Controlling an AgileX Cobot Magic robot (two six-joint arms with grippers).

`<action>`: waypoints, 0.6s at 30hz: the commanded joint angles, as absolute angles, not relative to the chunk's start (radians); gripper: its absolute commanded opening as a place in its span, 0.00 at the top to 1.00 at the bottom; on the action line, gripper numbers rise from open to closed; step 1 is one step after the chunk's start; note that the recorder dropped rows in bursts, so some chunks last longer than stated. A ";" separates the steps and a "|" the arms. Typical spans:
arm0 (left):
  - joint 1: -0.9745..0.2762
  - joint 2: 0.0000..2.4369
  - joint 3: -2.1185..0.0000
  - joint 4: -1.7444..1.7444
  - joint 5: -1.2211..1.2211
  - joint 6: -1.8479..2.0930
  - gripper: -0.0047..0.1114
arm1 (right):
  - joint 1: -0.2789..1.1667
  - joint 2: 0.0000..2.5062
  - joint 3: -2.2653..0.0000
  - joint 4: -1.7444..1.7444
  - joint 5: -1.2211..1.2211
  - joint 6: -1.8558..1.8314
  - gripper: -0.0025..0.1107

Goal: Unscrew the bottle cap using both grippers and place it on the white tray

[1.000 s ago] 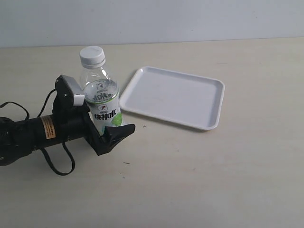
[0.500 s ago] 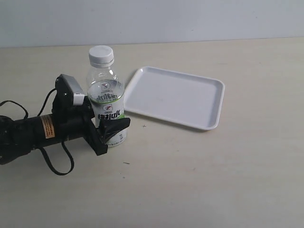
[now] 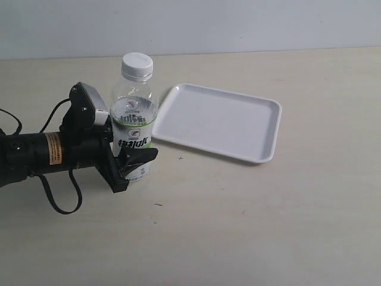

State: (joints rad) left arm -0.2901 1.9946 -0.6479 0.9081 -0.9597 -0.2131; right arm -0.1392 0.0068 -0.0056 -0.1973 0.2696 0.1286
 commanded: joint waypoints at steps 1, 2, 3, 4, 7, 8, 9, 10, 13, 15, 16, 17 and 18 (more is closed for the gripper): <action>-0.296 1.976 -0.651 0.934 -0.976 -0.224 0.96 | -0.145 0.000 0.000 -0.242 0.122 0.122 0.98; -0.296 1.976 -0.651 0.939 -0.976 -0.224 0.96 | -0.145 0.000 0.000 -0.239 0.074 0.125 0.98; -0.296 1.976 -0.651 0.942 -0.976 -0.224 0.96 | -0.145 0.000 0.000 -0.236 0.027 0.126 0.98; -0.298 1.976 -0.651 0.942 -0.979 -0.224 0.96 | -0.145 0.000 0.000 -0.236 -0.006 0.137 0.98; -0.300 1.976 -0.651 0.939 -0.979 -0.224 0.96 | -0.145 0.000 0.000 -0.236 -0.082 0.145 0.98; -0.301 1.976 -0.651 0.939 -0.979 -0.224 0.96 | -0.145 0.000 0.000 -0.236 -0.093 0.145 0.98; -0.300 1.976 -0.651 0.941 -0.979 -0.222 0.96 | -0.145 0.000 0.000 -0.236 -0.105 0.151 0.98; -0.300 1.976 -0.651 0.941 -0.979 -0.222 0.96 | -0.145 0.000 0.000 -0.234 -0.119 0.167 0.98; -0.300 1.976 -0.651 0.951 -0.979 -0.221 0.96 | -0.145 0.000 0.000 -0.156 -0.130 0.255 0.98; -0.300 1.976 -0.651 0.955 -0.977 -0.216 0.96 | -0.145 0.000 0.000 -0.106 -0.128 0.349 0.98; -0.300 1.976 -0.651 0.956 -0.977 -0.214 0.96 | -0.145 0.000 0.000 -0.083 -0.128 0.411 0.98; -0.300 1.976 -0.651 0.956 -0.977 -0.214 0.96 | -0.145 0.000 0.000 -0.070 -0.128 0.476 0.98; -0.300 1.976 -0.651 0.956 -0.977 -0.214 0.96 | -0.145 0.000 0.000 -0.062 -0.128 0.533 0.98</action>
State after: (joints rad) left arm -0.2965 1.9932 -0.6479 0.9625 -0.9471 -0.2175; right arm -0.1392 0.0068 -0.0056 -0.1082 -0.1132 0.3757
